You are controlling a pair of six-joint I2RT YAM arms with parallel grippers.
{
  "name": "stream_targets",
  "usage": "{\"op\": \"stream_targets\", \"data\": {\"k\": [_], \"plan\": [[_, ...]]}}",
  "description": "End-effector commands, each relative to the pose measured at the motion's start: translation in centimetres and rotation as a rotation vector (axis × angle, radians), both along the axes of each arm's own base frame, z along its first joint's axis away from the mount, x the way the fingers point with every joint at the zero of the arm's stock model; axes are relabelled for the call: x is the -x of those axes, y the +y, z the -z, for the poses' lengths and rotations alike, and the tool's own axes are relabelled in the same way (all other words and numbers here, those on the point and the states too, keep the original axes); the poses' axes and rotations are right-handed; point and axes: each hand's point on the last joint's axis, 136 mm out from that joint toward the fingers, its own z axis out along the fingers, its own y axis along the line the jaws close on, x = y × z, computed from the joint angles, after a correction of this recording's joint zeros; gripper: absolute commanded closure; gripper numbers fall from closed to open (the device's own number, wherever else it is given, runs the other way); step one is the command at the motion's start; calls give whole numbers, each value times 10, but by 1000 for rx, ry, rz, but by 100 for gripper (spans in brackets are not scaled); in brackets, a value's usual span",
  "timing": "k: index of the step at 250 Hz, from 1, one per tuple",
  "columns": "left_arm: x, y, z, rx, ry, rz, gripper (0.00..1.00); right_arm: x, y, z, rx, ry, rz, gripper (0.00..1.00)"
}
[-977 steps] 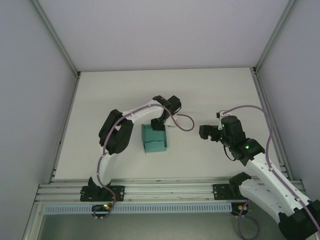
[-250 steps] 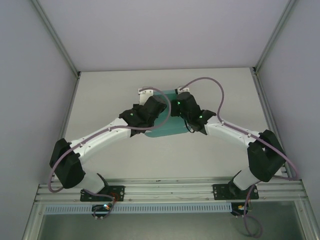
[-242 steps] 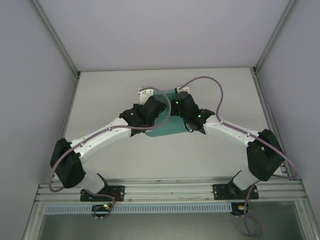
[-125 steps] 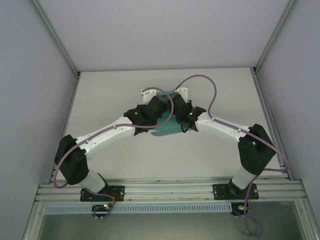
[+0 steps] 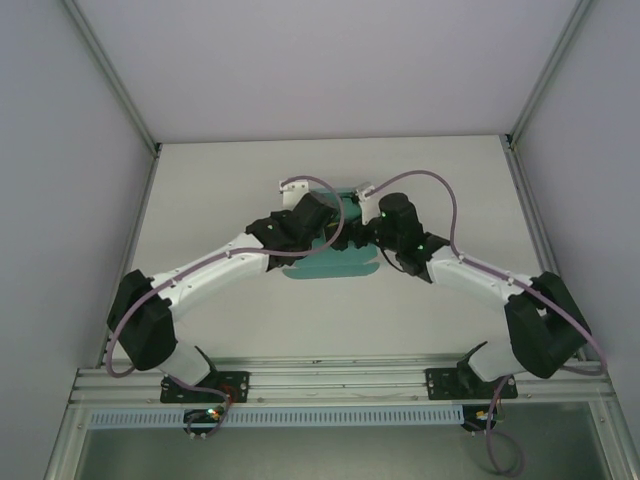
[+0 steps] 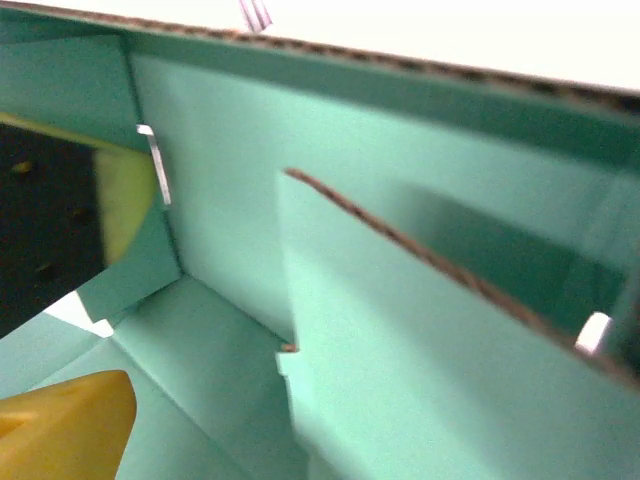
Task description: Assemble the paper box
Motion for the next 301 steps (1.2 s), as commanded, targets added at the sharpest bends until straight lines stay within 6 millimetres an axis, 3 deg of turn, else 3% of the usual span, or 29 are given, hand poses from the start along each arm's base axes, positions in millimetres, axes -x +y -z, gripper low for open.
{"op": "stream_targets", "data": {"k": [1,41,74,100,138,164,194,229,301], "plan": [[3,-2,-14,44,-25,23,100,4,-2,-44,-79,-113,9,0],[4,0,-15,34,-30,30,100,1,-45,-32,27,-81,199,0],[3,0,-15,30,-29,36,100,18,-56,-35,22,-96,165,0],[3,-5,-15,42,-28,54,100,24,-62,-26,5,-53,143,0],[4,-10,-14,52,-22,76,100,10,-67,-16,-2,-10,180,17],[4,-11,-14,54,-22,78,100,-1,-56,-17,-11,1,157,36],[5,-14,-15,65,-20,83,100,-17,-47,-16,-28,22,155,44],[6,-18,-15,67,-21,97,100,-36,-57,-15,-53,27,282,66],[7,-30,-16,73,-16,113,100,-54,-78,8,49,58,540,93]]}}
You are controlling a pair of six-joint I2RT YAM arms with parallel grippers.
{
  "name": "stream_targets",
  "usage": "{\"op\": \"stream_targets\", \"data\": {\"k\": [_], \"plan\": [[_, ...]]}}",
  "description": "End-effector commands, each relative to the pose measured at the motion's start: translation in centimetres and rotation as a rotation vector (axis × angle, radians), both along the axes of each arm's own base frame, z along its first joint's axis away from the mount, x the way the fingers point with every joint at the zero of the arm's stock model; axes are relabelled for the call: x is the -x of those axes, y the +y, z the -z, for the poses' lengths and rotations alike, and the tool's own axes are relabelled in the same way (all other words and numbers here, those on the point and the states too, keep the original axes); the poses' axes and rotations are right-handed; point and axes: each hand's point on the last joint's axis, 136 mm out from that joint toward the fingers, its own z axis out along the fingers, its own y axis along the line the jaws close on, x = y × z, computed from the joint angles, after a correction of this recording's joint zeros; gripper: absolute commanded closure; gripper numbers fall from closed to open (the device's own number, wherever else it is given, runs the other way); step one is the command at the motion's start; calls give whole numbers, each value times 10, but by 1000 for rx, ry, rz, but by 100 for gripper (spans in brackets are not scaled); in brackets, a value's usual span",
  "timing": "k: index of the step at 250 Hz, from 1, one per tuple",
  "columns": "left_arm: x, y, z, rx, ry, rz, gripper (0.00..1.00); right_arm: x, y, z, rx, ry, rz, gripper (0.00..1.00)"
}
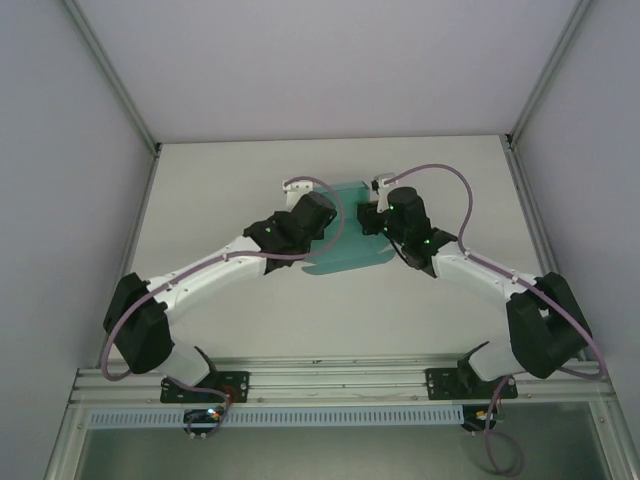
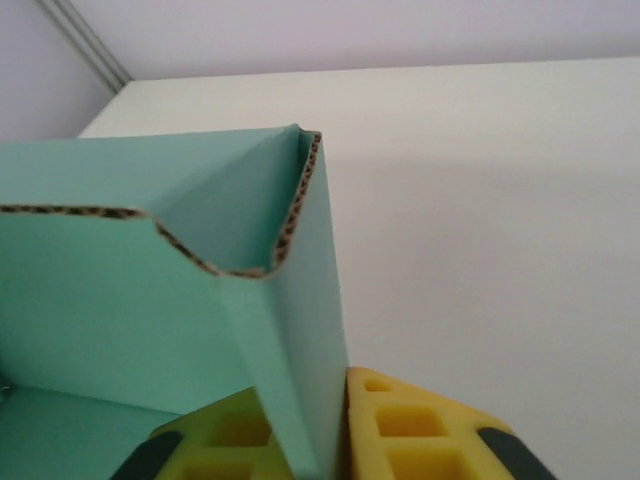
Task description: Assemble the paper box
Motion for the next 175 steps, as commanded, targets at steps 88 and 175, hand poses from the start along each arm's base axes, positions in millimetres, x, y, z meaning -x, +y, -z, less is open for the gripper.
{"op": "stream_targets", "data": {"k": [88,175], "plan": [[-3,-15,-11,20,5,-9,100,-4,-83,18,401,90,608,100],[-5,2,-12,-1,1,-59,100,-6,-82,37,876,54,355,100]]}}
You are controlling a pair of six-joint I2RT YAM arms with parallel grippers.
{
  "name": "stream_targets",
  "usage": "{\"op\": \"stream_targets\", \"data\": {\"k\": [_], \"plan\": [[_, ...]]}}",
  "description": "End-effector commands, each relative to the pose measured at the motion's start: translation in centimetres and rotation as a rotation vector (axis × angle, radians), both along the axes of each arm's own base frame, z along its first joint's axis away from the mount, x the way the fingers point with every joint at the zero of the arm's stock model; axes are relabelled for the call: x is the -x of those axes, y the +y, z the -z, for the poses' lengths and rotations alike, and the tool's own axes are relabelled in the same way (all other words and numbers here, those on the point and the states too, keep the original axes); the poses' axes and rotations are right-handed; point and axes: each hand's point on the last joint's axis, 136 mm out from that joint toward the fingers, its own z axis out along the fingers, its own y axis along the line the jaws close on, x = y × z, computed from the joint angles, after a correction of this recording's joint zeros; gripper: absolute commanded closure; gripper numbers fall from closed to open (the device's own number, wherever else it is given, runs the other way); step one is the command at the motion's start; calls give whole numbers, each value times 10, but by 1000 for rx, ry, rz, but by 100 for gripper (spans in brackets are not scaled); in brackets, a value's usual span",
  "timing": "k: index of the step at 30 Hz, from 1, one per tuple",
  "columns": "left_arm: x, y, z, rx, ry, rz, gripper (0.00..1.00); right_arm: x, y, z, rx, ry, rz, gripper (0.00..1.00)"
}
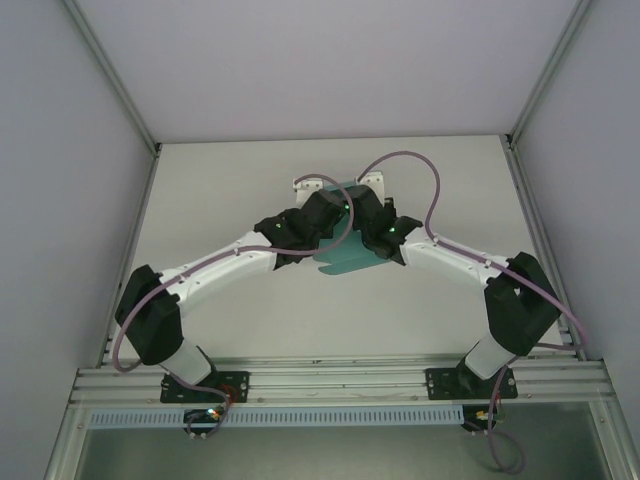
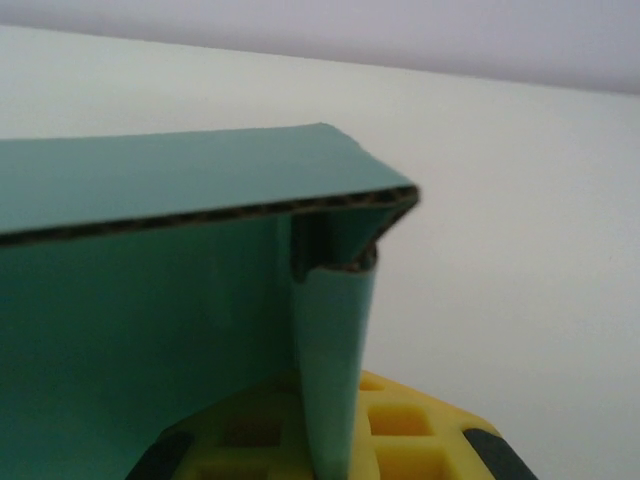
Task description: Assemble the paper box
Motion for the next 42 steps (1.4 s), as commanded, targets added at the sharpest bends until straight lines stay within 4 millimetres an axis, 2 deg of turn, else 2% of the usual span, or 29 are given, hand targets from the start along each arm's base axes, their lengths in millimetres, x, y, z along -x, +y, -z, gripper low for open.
{"op": "stream_targets", "data": {"k": [1,3,5,9,12,14,20,21,23,24,25,26,30,32,35,36,39,42], "plan": [[-2,23,-20,-25,-37,-83,100,6,-56,29,419,100,12,100],[-2,25,-21,-22,-41,-92,100,5,-59,26,498,86,11,100],[-3,23,-19,-7,-43,-89,100,9,-73,18,454,83,130,100],[-3,18,-13,5,-29,-83,100,29,-103,8,22,44,446,97],[-3,14,-8,-1,-16,-77,100,36,-103,4,-273,-53,559,100],[-2,10,-6,-3,-6,-64,100,34,-102,-6,-378,-104,586,100],[-1,1,-7,-15,-7,-31,100,21,-97,-32,-387,-171,523,100],[-2,1,-8,-24,-13,-26,100,18,-93,-33,-392,-172,484,97],[-4,-2,-13,-47,-22,4,100,9,-78,-35,-372,-186,325,77],[-5,-4,-16,-56,-25,17,100,10,-73,-52,-404,-211,230,72],[-7,-3,-18,-58,-26,22,100,6,-62,-41,-405,-169,134,67],[-9,-3,-19,-58,-27,29,100,6,-50,-42,-437,-137,16,62],[-15,-3,-26,-67,-34,57,100,21,-9,-55,-492,-56,-328,41],[-16,-2,-27,-71,-33,67,100,35,9,-62,-473,-36,-490,26],[-18,-1,-25,-59,-14,82,100,55,20,-74,-471,-21,-606,4],[-18,0,-25,-61,-11,84,100,60,21,-77,-476,-21,-624,0],[-18,2,-24,-77,-8,104,100,70,12,-85,-487,-37,-590,0],[-17,1,-19,-122,15,193,100,77,-9,-88,-490,-64,-485,0]]}}
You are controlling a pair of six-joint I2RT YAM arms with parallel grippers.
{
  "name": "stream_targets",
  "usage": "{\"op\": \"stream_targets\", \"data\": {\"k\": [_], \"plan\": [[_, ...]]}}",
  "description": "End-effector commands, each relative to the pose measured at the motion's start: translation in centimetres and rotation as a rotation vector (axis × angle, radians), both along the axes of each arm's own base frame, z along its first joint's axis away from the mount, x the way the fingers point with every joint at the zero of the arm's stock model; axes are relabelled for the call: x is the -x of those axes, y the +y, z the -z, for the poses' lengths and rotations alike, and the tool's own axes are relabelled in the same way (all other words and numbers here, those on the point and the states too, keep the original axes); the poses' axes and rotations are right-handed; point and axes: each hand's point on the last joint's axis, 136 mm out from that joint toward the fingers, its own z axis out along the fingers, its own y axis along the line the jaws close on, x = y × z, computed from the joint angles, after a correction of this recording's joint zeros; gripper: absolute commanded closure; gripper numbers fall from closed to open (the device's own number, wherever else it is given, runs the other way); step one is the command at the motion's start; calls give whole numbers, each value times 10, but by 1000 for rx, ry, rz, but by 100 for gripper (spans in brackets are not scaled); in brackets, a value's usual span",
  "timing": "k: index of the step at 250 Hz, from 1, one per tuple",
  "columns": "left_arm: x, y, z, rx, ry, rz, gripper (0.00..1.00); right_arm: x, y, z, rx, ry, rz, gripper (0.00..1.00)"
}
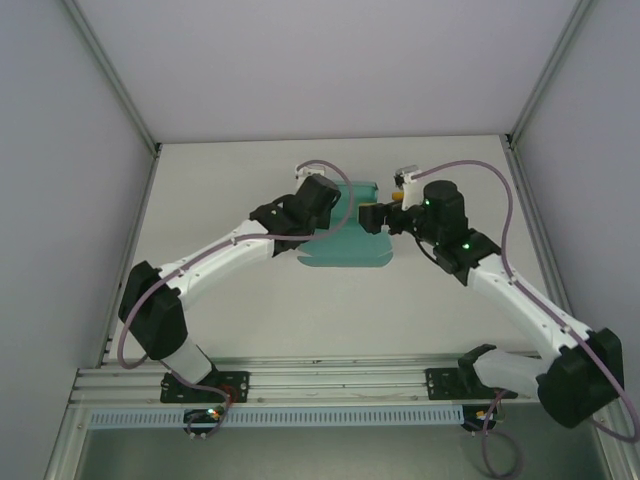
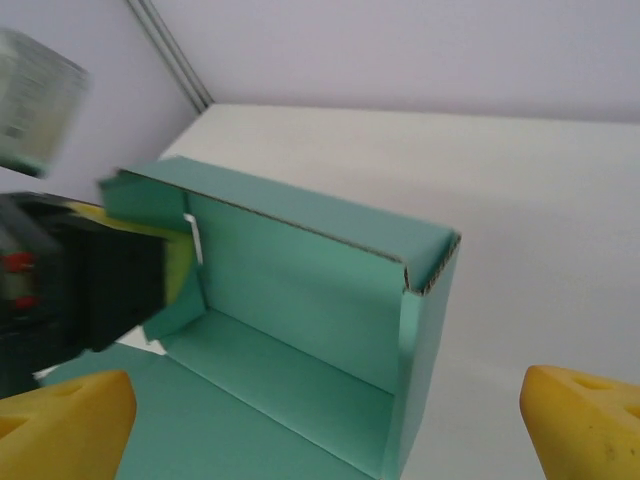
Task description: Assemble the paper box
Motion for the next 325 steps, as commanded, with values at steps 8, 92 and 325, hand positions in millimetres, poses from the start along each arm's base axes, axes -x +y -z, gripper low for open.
{"op": "stream_targets", "data": {"k": [8,92,325], "plan": [[7,-6,2,-41,77,229,100,17,-31,7,19,49,137,0],[62,2,72,-454,299,1003,100,72,-110,67,170,328,432,0],[25,-21,157,-967,536,1234,46,111,-127,113,203,389,427,0]]}}
